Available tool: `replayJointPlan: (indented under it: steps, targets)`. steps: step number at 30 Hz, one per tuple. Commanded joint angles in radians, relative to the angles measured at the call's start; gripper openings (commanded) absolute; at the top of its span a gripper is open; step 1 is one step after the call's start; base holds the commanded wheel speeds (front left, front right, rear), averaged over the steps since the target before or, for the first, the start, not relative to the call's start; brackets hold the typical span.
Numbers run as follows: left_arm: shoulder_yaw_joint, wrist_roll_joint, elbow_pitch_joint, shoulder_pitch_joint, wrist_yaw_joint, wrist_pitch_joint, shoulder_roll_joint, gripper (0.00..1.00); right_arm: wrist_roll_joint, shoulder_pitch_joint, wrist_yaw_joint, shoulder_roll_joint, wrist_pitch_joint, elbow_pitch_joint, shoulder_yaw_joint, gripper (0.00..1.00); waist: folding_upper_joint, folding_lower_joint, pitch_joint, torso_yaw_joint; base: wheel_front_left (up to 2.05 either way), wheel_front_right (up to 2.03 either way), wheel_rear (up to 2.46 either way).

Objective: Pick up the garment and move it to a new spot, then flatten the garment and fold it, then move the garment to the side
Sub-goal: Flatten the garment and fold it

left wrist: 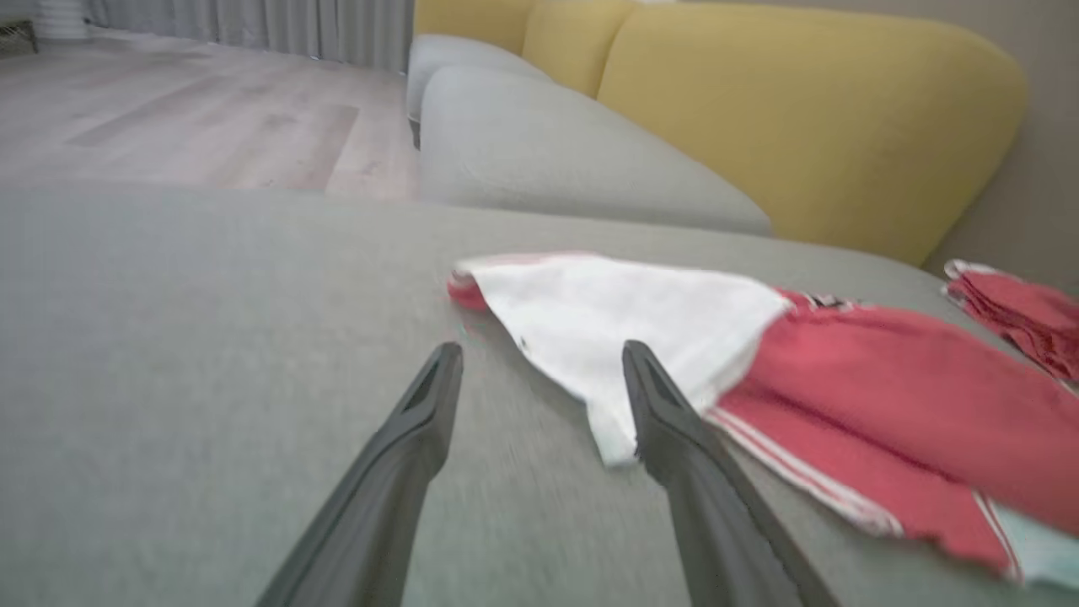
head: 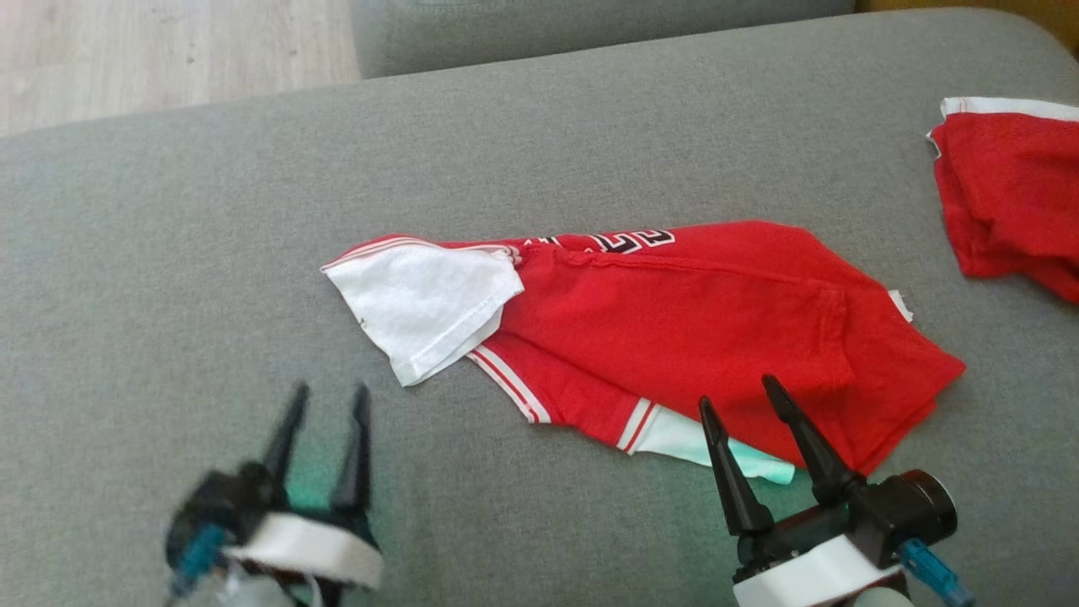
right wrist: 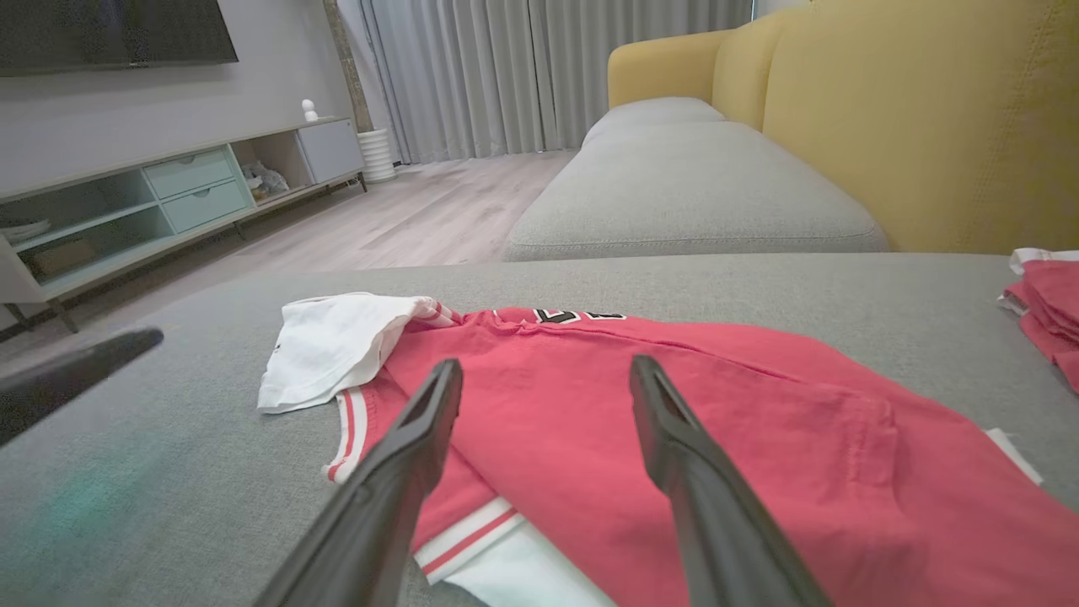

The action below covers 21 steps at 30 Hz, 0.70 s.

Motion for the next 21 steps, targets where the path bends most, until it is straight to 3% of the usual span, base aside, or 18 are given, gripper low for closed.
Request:
replayJointPlan:
  steps: [1,9,21]
  targets:
    - [0.033,0.011,-0.025,-0.039,-0.005,-0.008,0.005,1.0,0.001,-0.028,-0.001,-0.005,-0.004,-0.027,0.026,1.0,0.0,0.0001,-0.002,0.001,0.0,0.0,0.0]
    - [0.023,0.053,0.096,-0.068,-0.021,-0.008,-0.075,1.0,-0.003,-0.033,-0.001,-0.005,-0.004,-0.023,0.031,1.0,0.0,0.0001,0.001,-0.023,0.0,0.0,0.0]
    - [0.036,0.043,0.337,-0.205,-0.01,-0.008,-0.099,1.0,-0.006,-0.042,-0.001,-0.005,-0.004,-0.023,0.035,1.0,0.0,0.0001,0.022,-0.078,0.0,0.0,0.0]
